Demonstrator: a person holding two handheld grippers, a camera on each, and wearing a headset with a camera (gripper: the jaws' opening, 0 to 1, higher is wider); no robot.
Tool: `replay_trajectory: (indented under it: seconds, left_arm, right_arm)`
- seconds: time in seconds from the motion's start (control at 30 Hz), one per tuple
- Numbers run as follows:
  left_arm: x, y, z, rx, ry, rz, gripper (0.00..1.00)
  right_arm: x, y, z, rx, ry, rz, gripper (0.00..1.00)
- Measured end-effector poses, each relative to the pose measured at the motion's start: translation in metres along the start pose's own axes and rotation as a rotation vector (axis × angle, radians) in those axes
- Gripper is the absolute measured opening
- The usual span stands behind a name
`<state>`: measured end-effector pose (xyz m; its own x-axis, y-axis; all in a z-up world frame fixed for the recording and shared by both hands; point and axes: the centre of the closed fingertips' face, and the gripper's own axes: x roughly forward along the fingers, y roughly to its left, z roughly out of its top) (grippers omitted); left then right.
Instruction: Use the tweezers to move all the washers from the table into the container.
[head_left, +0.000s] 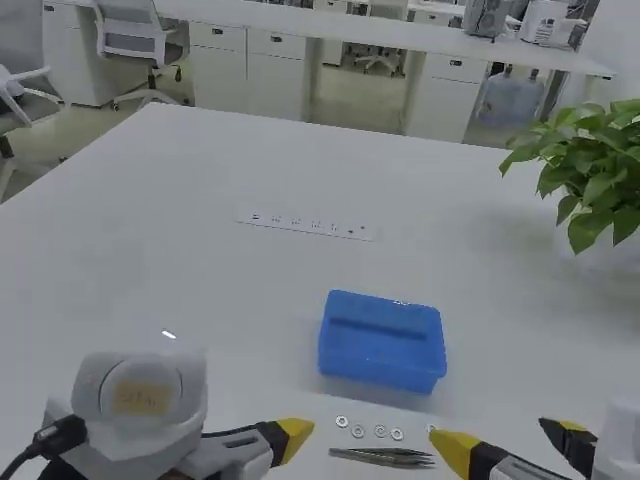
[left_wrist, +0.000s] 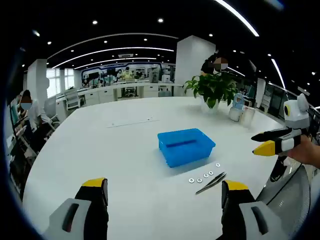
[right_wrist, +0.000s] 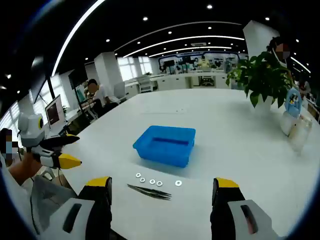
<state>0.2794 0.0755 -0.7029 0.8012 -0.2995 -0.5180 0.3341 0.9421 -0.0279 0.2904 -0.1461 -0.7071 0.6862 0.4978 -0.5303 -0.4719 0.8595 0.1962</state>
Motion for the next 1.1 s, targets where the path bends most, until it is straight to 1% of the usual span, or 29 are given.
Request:
replay_trajectory:
  seconds: [0.1,0.23,0.37,0.67,0.8,1.1]
  left_arm:
    - [0.0003,-0.0001,-0.0011,0.004,0.005,-0.004,0.95]
    - [-0.0008,0.0017,-0.0018,0.010,0.007,0.005,0.95]
    - [-0.0012,0.0023,-0.0007,0.002,0.004,0.004,0.95]
    - [0.0001,-0.0015,0.0004,0.010,0.002,-0.006,0.95]
    - [0.0001,-0.0014,-0.0002,0.014,0.005,-0.005,0.94]
    - [0.0003,-0.0022,-0.0015,0.019,0.011,-0.009,0.93]
  right_arm:
    - [0.0001,0.0001,-0.0006,0.002,0.002,0.002,0.80]
    - [0.0008,0.0012,-0.0015,-0.001,0.005,0.004,0.80]
    - [0.0013,0.0032,-0.0015,-0.004,0.007,0.008,0.81]
    - [0.0002,0.0019,-0.0008,-0.005,0.006,0.007,0.81]
    - [0.0000,0.0015,0.0004,-0.007,0.002,0.005,0.80]
    - [0.0014,0.0055,0.0024,-0.013,0.002,0.014,0.80]
